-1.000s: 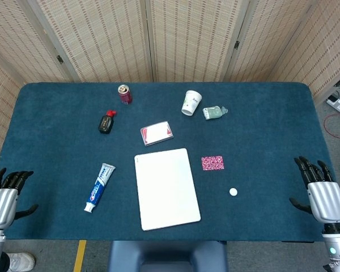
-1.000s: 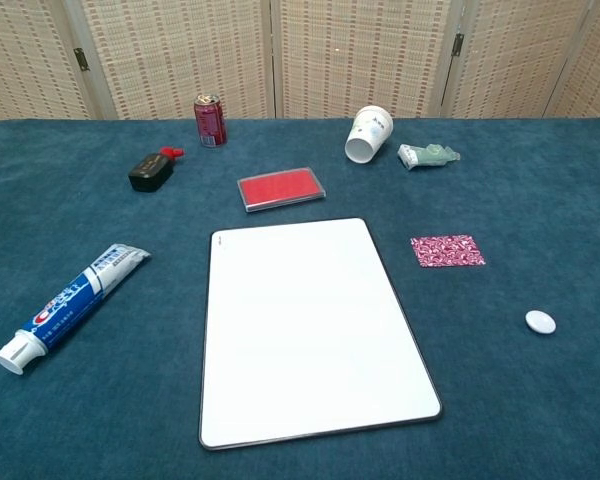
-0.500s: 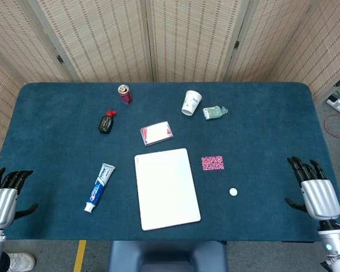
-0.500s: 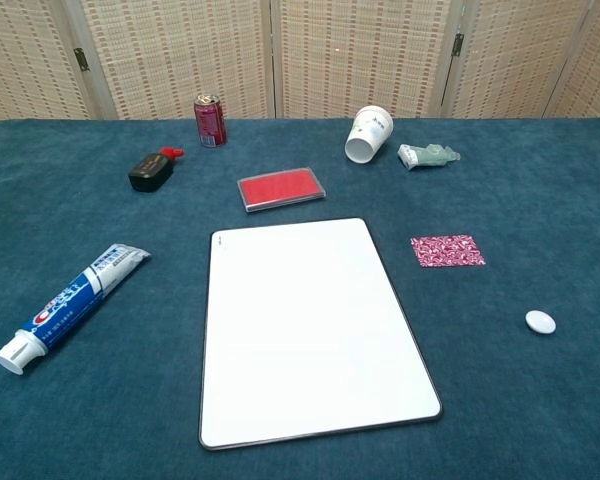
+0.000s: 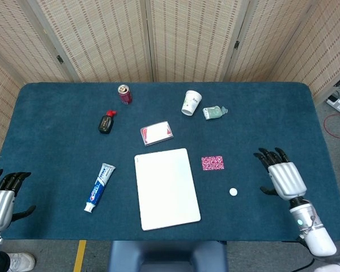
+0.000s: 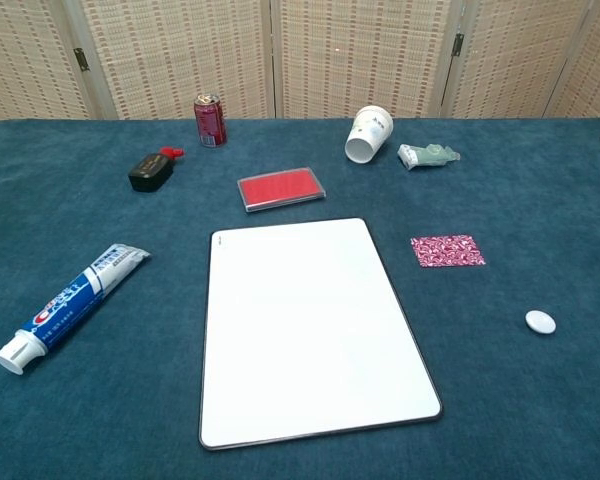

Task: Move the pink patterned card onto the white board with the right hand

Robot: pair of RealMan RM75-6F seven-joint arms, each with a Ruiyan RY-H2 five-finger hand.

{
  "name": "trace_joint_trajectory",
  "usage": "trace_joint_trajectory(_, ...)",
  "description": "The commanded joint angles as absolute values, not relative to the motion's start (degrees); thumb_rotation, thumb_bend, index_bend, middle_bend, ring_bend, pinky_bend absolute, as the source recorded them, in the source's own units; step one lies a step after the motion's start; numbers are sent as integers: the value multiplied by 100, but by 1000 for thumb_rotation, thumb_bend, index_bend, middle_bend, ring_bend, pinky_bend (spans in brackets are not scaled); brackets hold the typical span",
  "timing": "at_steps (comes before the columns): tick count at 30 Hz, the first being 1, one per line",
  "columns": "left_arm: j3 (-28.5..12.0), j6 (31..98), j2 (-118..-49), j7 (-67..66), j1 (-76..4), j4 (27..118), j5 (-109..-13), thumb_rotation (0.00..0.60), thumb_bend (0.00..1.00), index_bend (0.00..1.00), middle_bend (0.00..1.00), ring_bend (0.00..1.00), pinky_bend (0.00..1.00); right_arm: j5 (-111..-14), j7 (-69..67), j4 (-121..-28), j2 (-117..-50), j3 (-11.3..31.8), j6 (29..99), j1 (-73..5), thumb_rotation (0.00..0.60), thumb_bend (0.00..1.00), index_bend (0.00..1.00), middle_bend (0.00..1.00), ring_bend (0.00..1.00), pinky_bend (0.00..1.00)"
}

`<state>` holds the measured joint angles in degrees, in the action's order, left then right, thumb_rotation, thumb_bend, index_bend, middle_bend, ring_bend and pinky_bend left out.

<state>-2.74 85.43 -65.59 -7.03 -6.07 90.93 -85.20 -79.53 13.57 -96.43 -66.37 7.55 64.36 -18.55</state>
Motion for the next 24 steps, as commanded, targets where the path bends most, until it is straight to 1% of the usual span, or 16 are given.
trace_joint_trajectory(1,-263,8532,-6556,-614,-608,9066,-8542,600,95,225,241,209,0,-7356,1595,-9502,-6971,974,5752,-2383,600,95,182,117,102,83)
trace_joint_trajectory(4,-248,8499,-6534,-547,-608,9035,-8540,600,94,228,241,211,0,-7031,1790,-9297,-7223,1047,5454,-2651,600,95,199,108,69,82)
trace_joint_trajectory(8,-243,8508,-6526,-460,-591,9001,-8537,600,94,230,241,214,0,-6545,1995,-8993,-7568,1123,5037,-3033,600,95,214,106,65,82)
trace_joint_trajectory(16,-206,8482,-6493,-294,-577,8955,-8570,600,94,236,241,219,0,-5910,2350,-8323,-8183,1155,4713,-3555,600,95,232,104,62,82)
trace_joint_trajectory(20,-197,8451,-6506,-270,-587,8926,-8577,600,94,244,241,220,0,-5621,2472,-8043,-8436,1144,4607,-3760,600,94,235,82,63,81)
trace_joint_trajectory(24,-194,8437,-6523,-247,-591,8899,-8579,600,95,249,241,220,0,-5406,2518,-7809,-8629,1120,4534,-3901,600,95,263,81,63,81)
